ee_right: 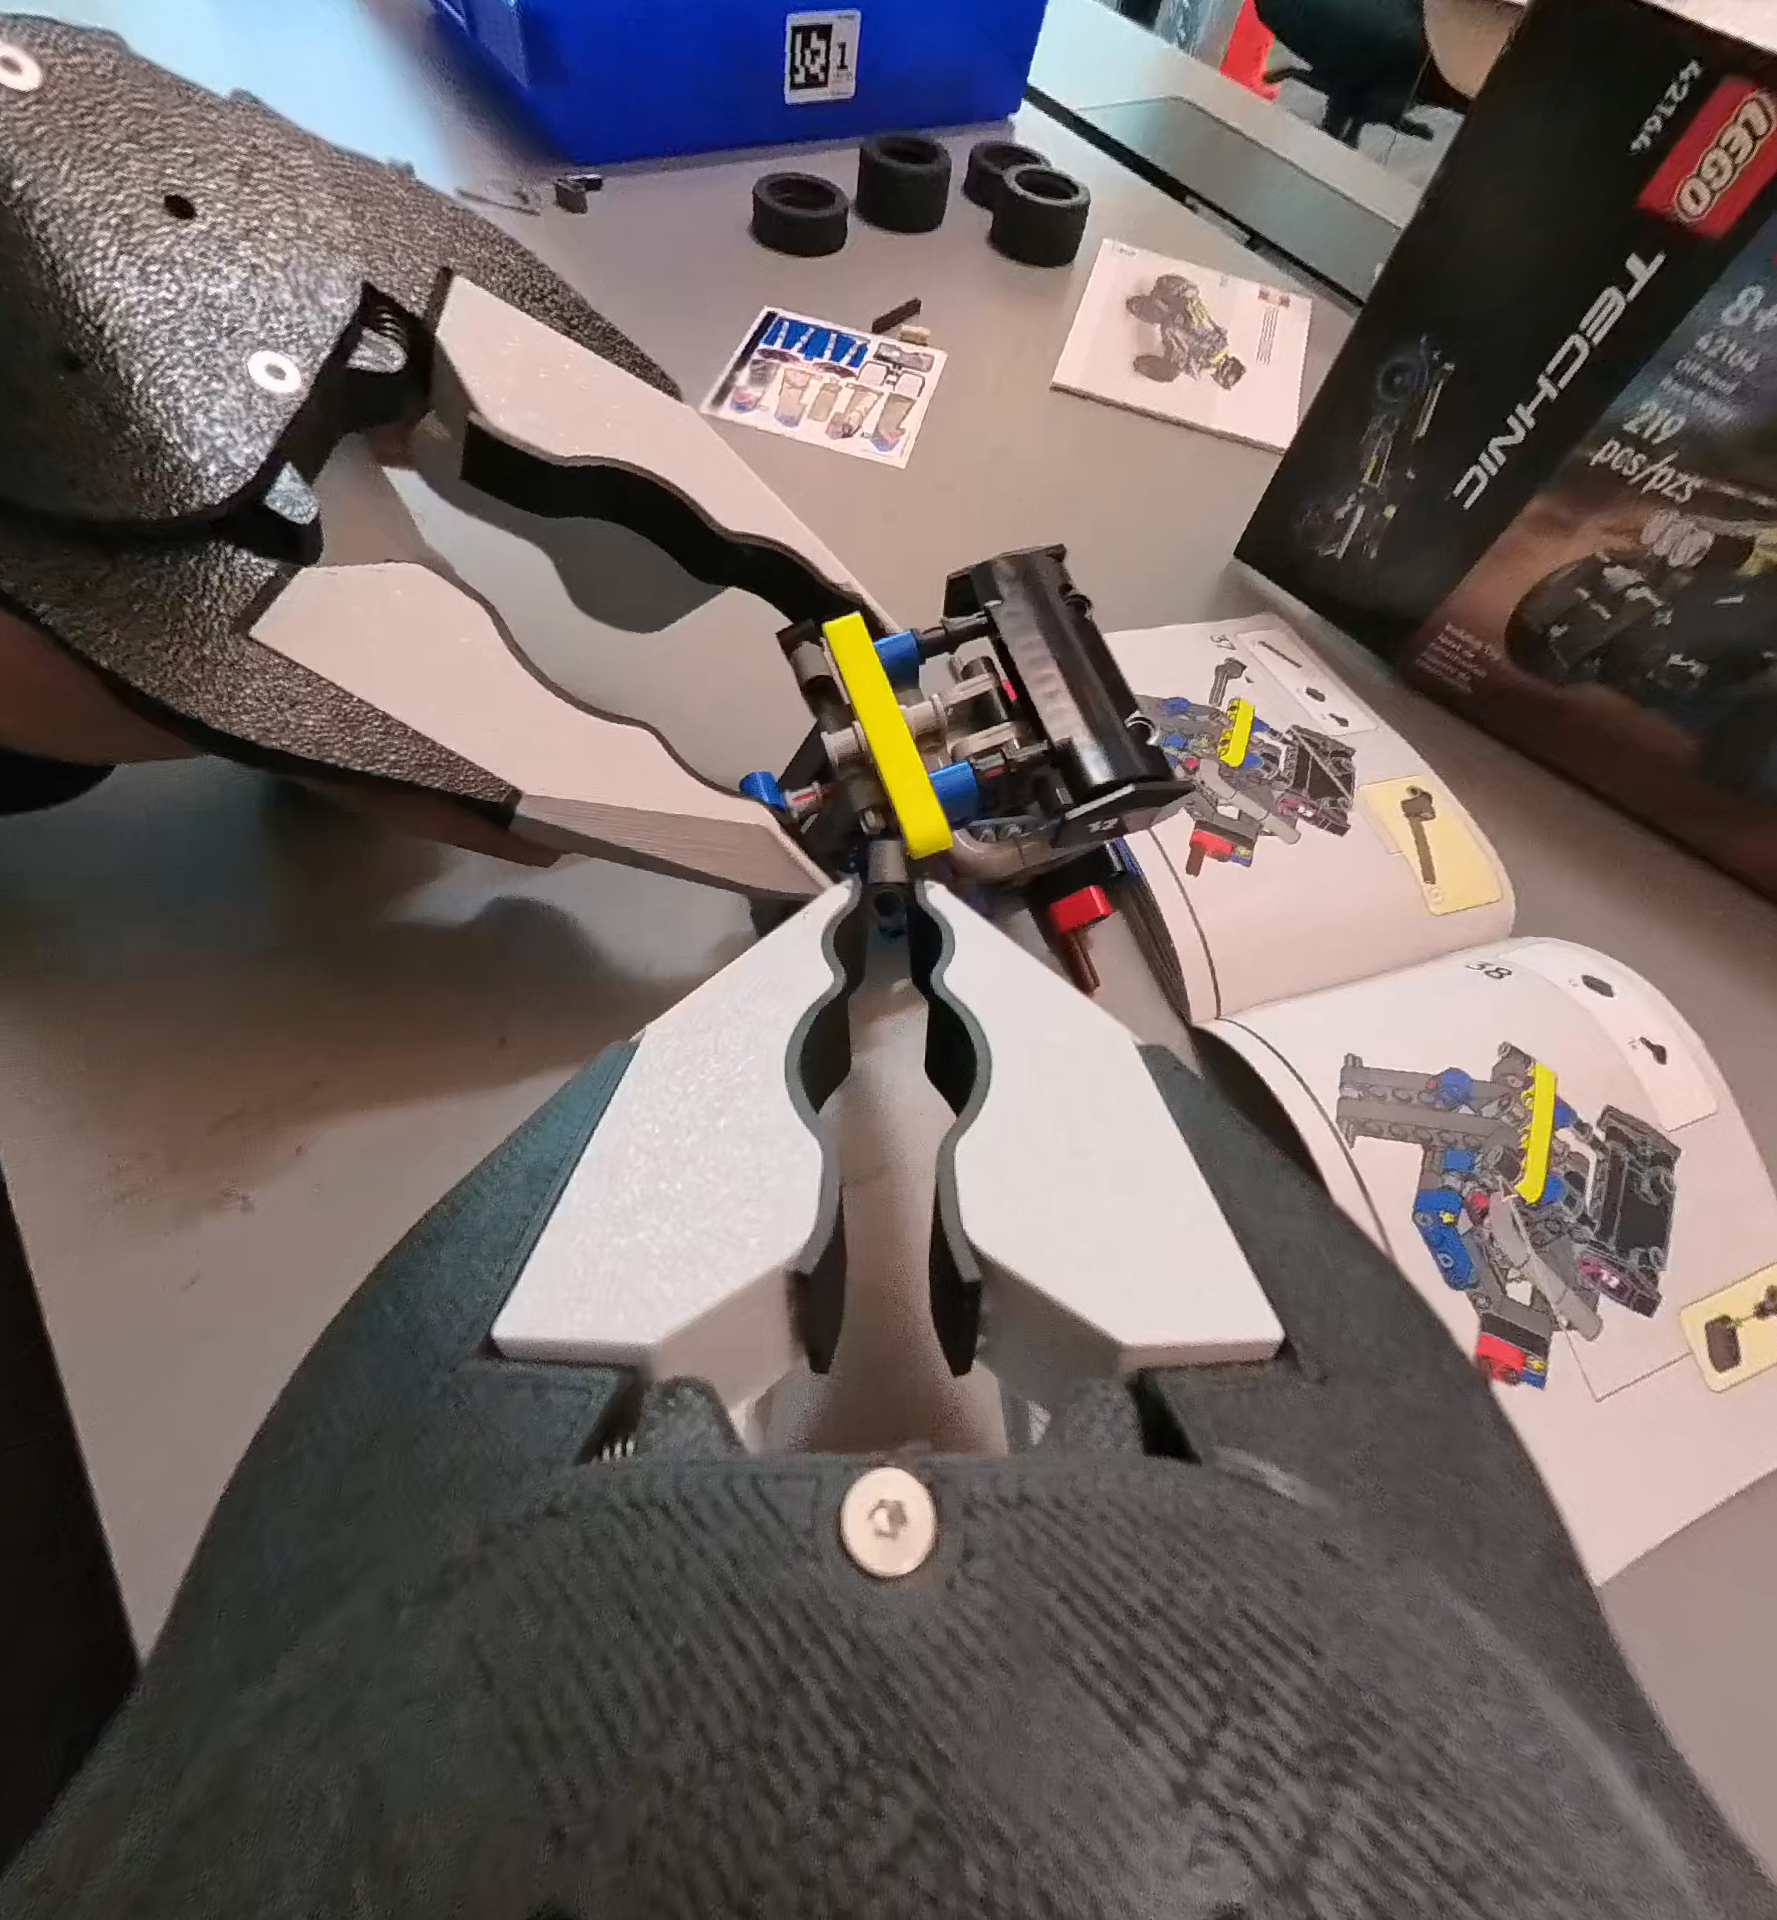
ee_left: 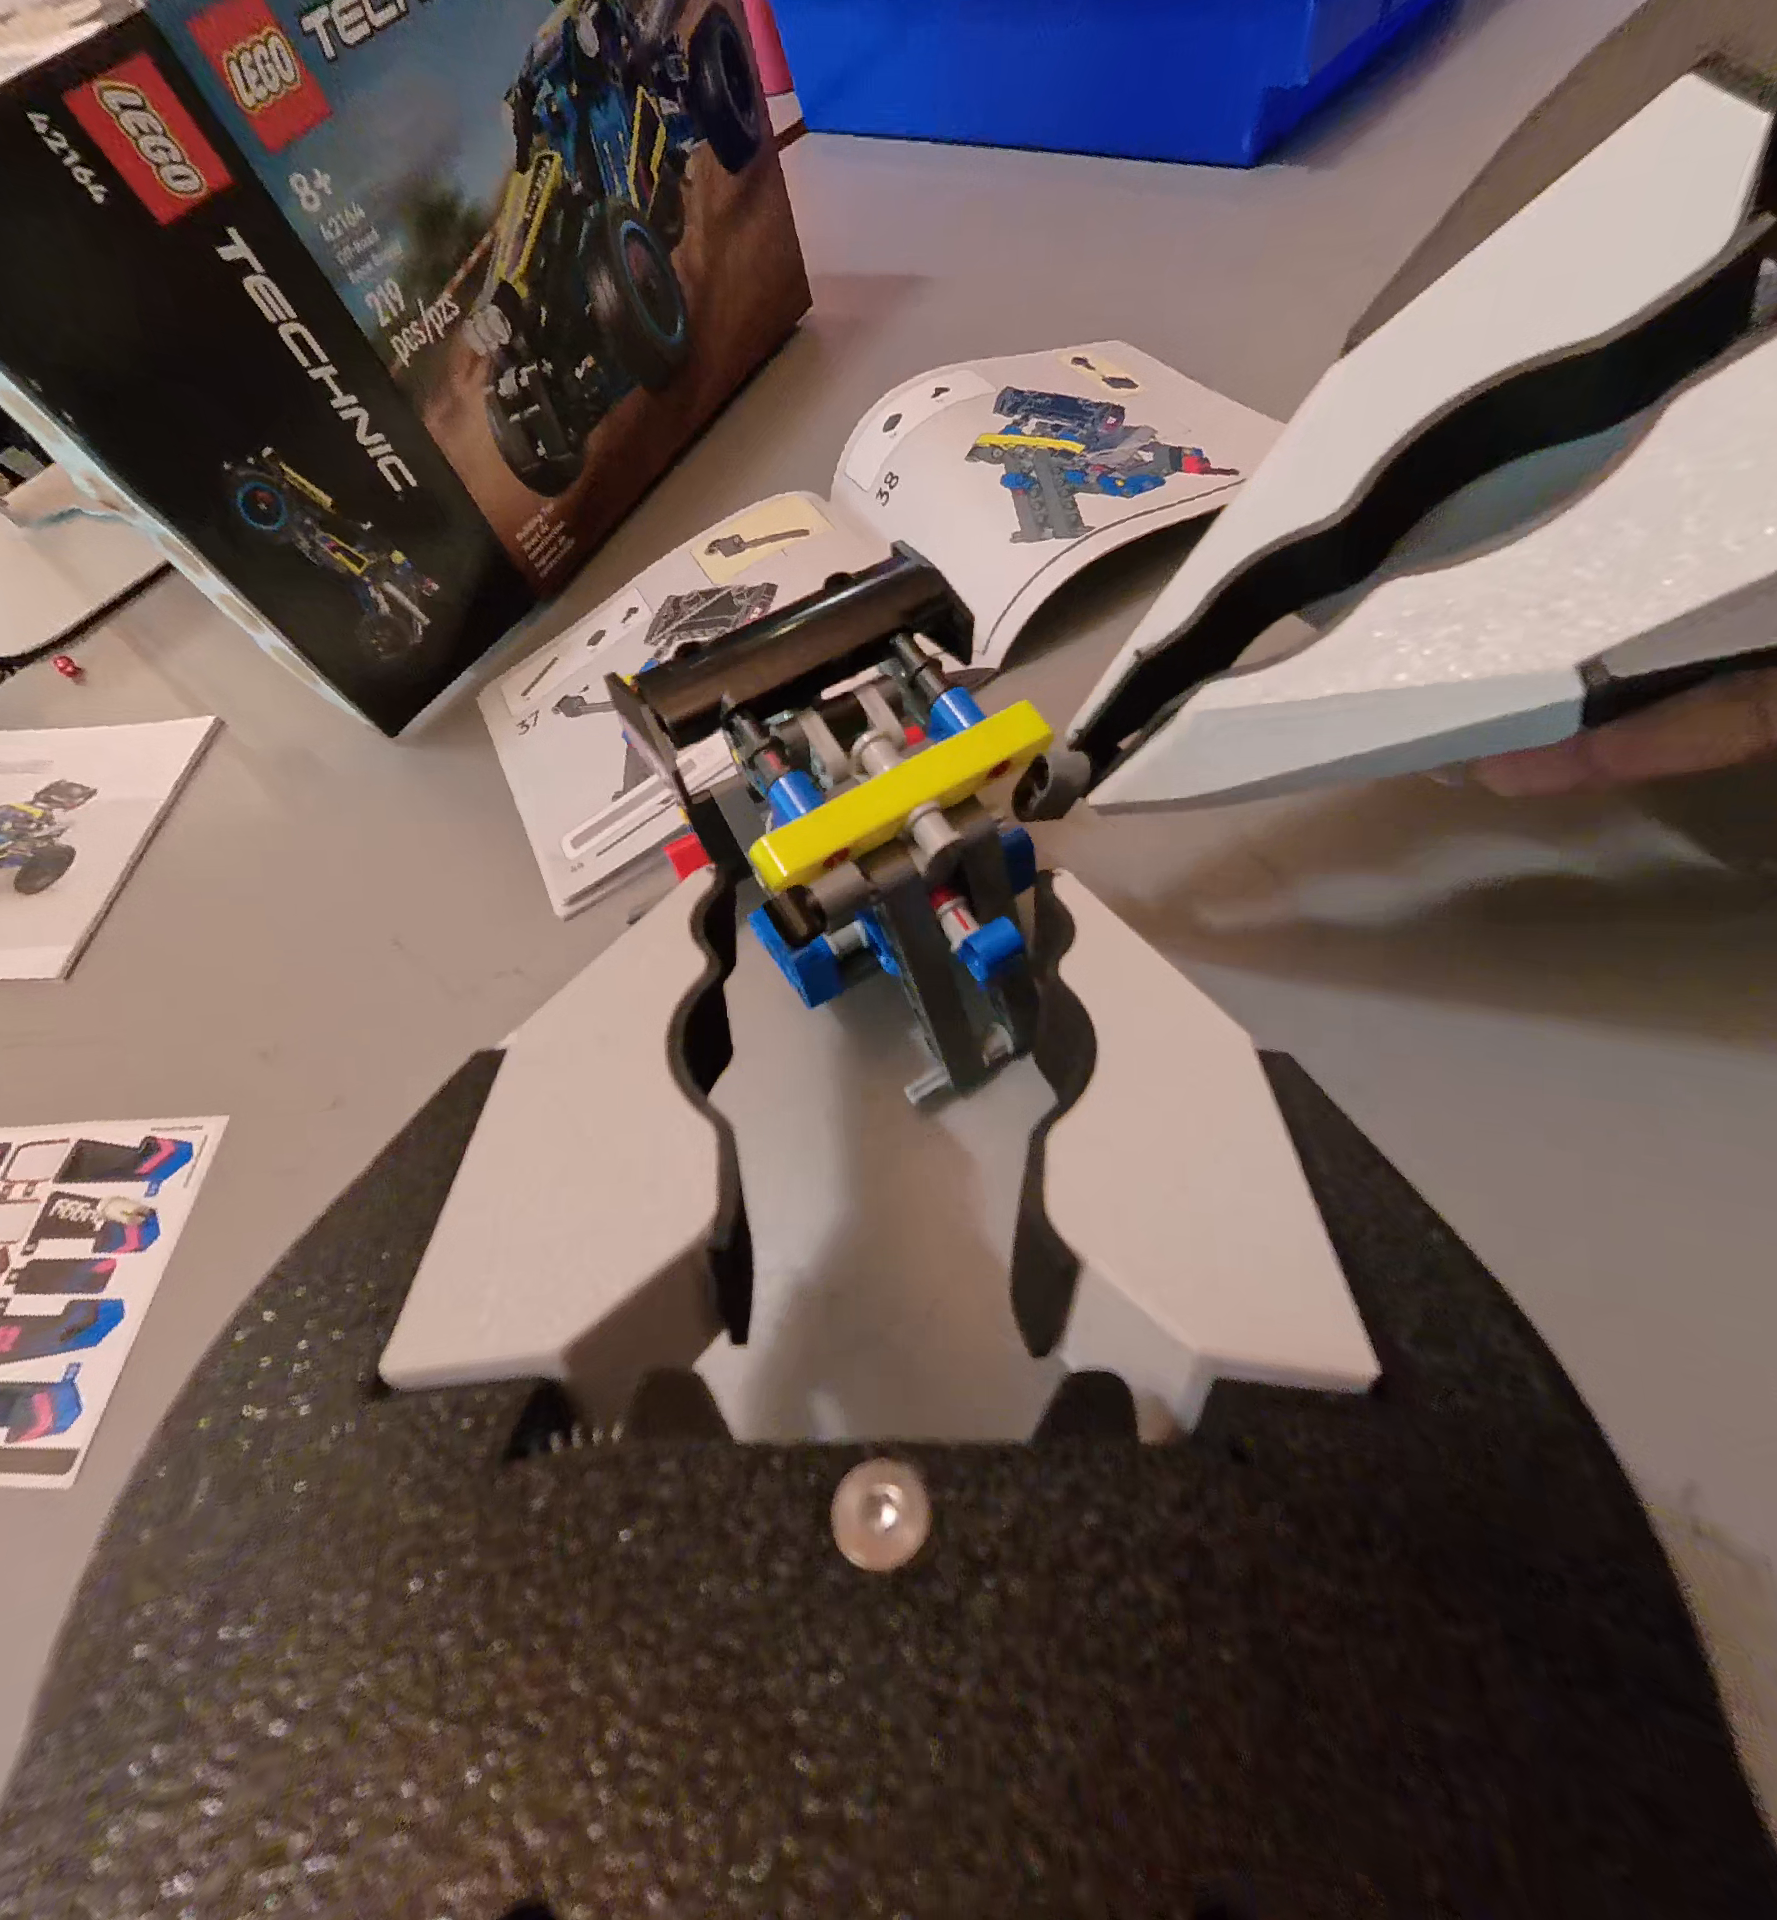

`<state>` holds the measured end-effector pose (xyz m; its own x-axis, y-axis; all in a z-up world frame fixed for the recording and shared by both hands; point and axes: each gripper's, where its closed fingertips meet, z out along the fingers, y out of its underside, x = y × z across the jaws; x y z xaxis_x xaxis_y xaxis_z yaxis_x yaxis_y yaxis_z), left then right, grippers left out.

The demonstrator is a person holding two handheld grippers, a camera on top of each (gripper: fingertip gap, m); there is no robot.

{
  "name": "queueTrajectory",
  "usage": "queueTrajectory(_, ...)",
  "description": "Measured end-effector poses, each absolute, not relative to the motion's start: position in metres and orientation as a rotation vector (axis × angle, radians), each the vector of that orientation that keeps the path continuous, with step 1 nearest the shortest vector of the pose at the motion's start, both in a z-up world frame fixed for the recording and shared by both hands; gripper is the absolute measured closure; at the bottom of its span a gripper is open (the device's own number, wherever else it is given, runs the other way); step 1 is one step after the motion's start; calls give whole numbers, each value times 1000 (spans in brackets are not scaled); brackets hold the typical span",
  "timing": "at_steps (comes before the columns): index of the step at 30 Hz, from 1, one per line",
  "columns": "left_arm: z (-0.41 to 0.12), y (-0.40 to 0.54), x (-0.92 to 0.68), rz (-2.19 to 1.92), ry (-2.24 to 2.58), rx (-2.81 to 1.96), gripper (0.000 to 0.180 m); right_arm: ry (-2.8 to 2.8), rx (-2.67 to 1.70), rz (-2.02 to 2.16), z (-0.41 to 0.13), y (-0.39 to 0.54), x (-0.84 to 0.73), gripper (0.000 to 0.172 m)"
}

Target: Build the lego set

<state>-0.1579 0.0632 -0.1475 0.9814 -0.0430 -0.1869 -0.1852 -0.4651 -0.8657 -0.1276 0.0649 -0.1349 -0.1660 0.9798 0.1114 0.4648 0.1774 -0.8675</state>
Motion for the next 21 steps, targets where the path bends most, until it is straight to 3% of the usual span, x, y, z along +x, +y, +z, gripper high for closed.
queueTrajectory(21,-140,61,-158,168,156,-2002,128,-1698,-1395,971,-136,62,-125,167)
